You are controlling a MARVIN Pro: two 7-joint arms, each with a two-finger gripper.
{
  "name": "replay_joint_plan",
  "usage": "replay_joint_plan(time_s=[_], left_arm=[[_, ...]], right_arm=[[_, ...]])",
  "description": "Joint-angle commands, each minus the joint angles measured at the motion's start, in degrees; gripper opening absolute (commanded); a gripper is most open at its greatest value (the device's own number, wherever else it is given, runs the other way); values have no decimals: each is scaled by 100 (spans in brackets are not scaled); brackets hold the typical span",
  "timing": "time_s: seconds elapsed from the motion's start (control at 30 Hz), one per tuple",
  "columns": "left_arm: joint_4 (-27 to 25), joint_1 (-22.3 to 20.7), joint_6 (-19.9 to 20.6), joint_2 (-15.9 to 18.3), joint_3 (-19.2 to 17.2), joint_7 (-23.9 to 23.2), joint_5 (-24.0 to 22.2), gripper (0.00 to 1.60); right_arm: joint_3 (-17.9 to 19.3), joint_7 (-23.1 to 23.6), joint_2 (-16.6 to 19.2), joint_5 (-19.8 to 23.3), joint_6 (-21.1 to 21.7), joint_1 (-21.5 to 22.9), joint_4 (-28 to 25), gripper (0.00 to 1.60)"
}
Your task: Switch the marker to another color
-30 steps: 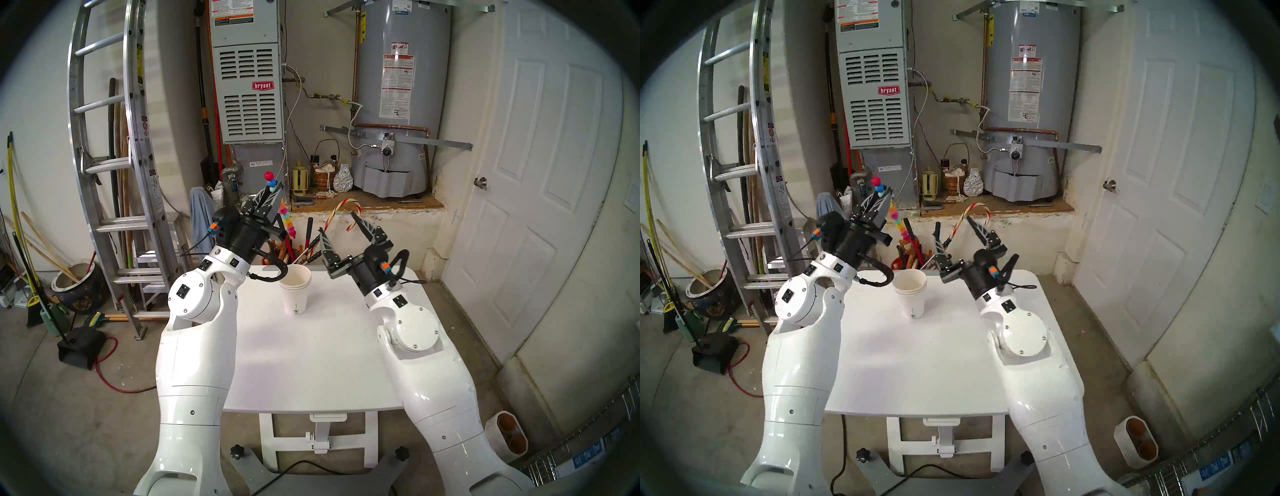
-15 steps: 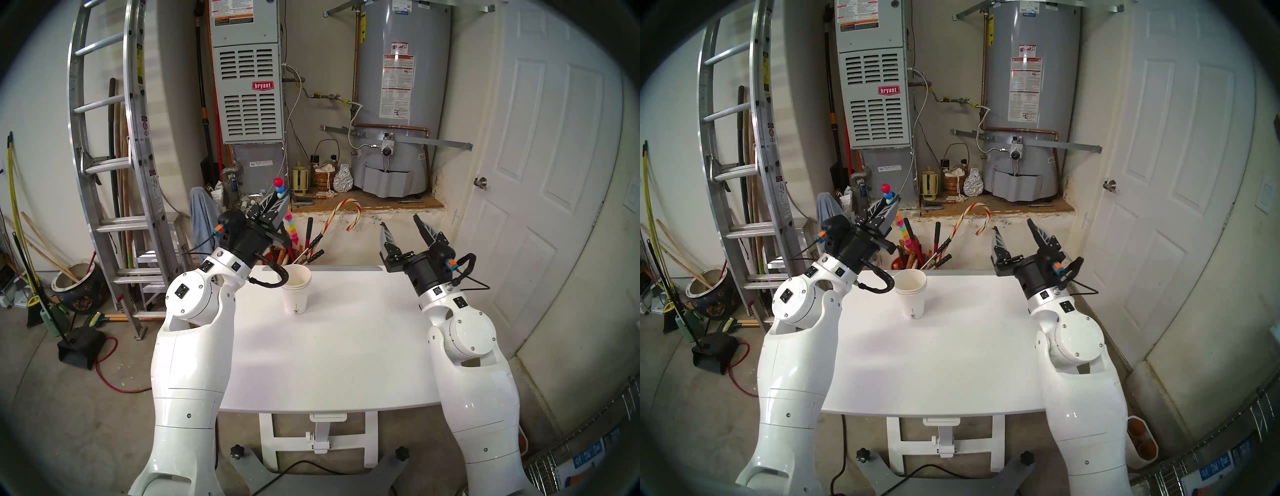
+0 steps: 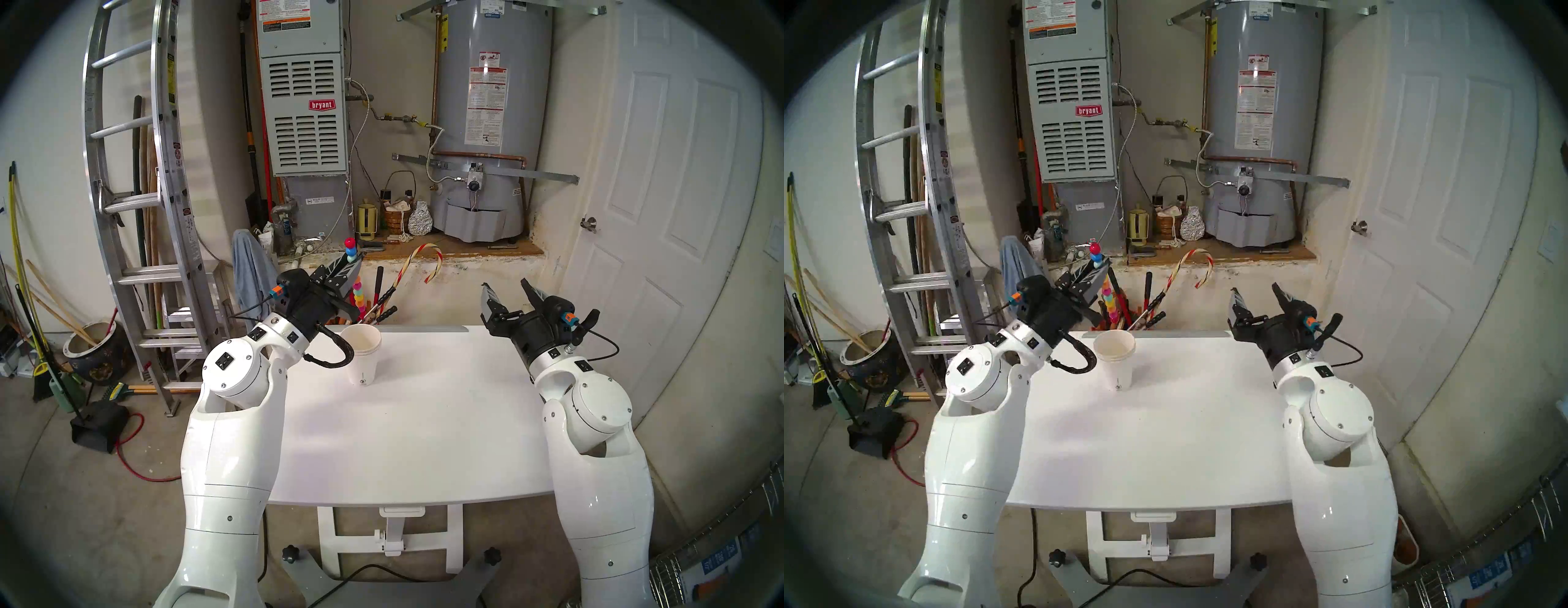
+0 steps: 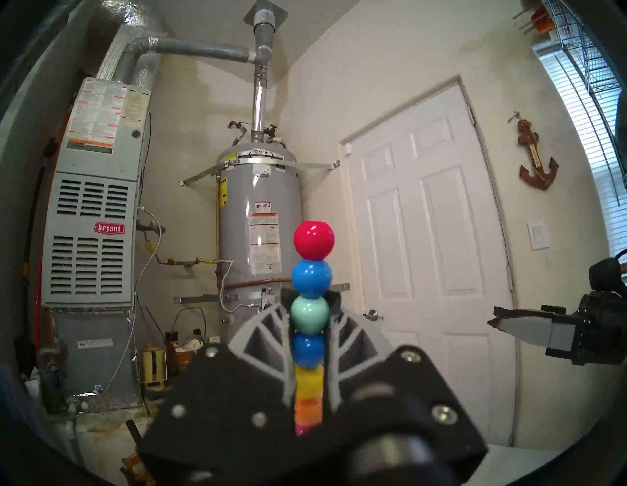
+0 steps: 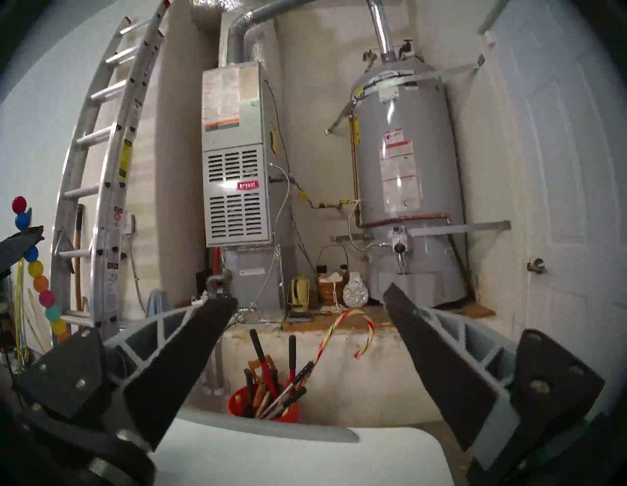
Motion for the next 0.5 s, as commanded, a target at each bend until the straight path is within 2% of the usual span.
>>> replay_joint_plan(time_s=[0.0, 0.47], left_arm=[[-4, 23, -115, -15, -21, -29, -39, 0], [387, 225, -325, -21, 32, -56, 73, 0]], right_arm=[[-21, -40, -10, -38, -17, 77, -108, 160], [-4, -74, -19, -97, -195, 5, -21, 160]])
